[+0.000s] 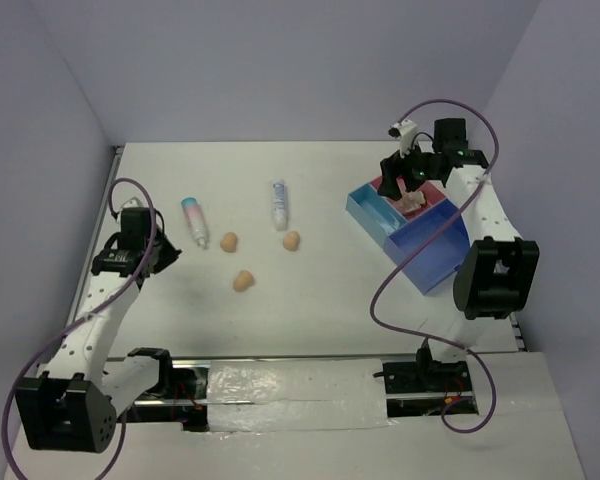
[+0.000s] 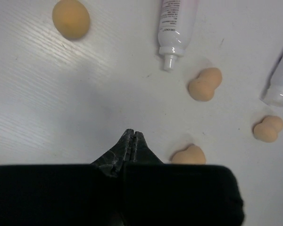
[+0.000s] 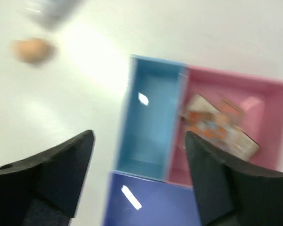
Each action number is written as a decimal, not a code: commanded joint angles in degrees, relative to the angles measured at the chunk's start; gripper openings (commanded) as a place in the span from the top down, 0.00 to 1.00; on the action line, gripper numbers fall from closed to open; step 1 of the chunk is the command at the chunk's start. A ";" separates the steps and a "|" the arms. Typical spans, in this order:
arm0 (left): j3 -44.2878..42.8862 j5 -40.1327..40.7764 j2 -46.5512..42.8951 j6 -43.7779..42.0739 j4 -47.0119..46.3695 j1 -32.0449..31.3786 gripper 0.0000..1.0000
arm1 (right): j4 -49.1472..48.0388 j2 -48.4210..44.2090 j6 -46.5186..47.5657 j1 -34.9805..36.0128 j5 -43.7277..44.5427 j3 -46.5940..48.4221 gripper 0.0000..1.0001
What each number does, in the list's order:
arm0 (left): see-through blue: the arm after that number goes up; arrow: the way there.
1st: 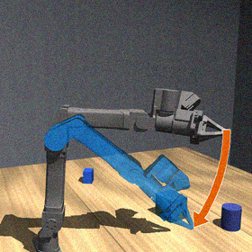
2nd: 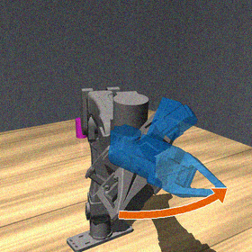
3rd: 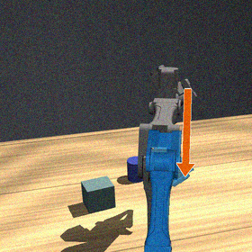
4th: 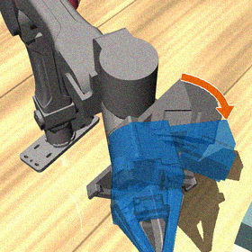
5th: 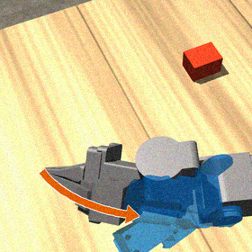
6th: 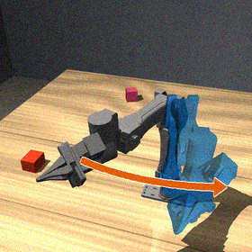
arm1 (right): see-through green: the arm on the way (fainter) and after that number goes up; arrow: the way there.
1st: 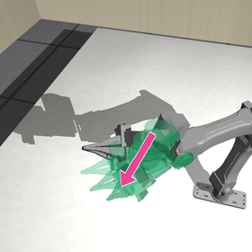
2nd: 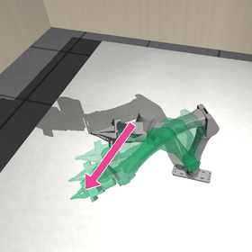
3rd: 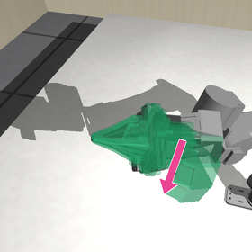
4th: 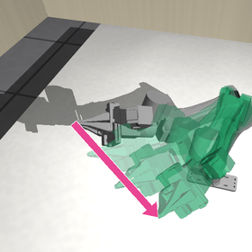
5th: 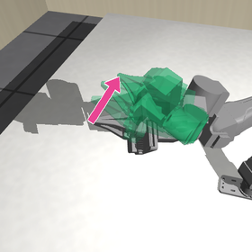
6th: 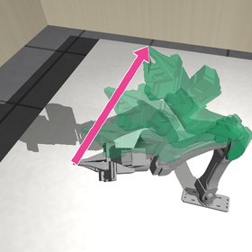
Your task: Organize the makeup
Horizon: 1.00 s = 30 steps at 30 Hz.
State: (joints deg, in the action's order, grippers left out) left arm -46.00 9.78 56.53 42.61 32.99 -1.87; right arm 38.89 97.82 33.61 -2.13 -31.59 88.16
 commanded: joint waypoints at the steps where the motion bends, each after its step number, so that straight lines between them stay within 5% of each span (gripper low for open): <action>1: -3.13 -1.17 3.05 -4.46 2.16 2.13 1.00 | 7.77 -4.04 1.90 1.43 -22.71 0.00 0.20; 2: -3.92 -0.99 4.45 -4.99 3.03 3.87 1.00 | 7.95 -4.30 2.08 1.78 -25.07 -0.53 0.37; 5: -5.15 0.93 7.36 -6.13 4.71 5.03 0.96 | 7.51 -5.01 1.03 4.58 -24.84 -2.99 0.67; 7: -5.50 3.04 9.28 -6.49 5.85 5.65 0.71 | 7.51 -5.01 0.41 7.04 -22.47 -4.83 0.70; 8: -5.33 3.92 9.82 -6.31 6.03 6.08 0.45 | 7.34 -5.01 0.15 7.84 -21.68 -5.54 0.69; 11: -5.07 6.04 12.72 -6.92 5.42 8.02 0.24 | 5.14 -5.53 -1.70 10.91 -19.47 -8.61 0.58; 20: -8.05 7.18 22.82 -9.91 -0.29 10.31 0.21 | 0.83 -5.89 -5.39 16.45 -19.03 -13.80 0.48; 30: -13.50 8.67 33.90 -12.99 -4.34 11.62 0.30 | -0.22 -7.29 -6.01 18.30 -20.17 -16.62 0.47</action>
State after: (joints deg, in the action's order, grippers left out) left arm -56.80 16.78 88.29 31.66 30.74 9.06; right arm 40.73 94.15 28.42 15.35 -50.85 72.38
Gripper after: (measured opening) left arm 0.712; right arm 0.530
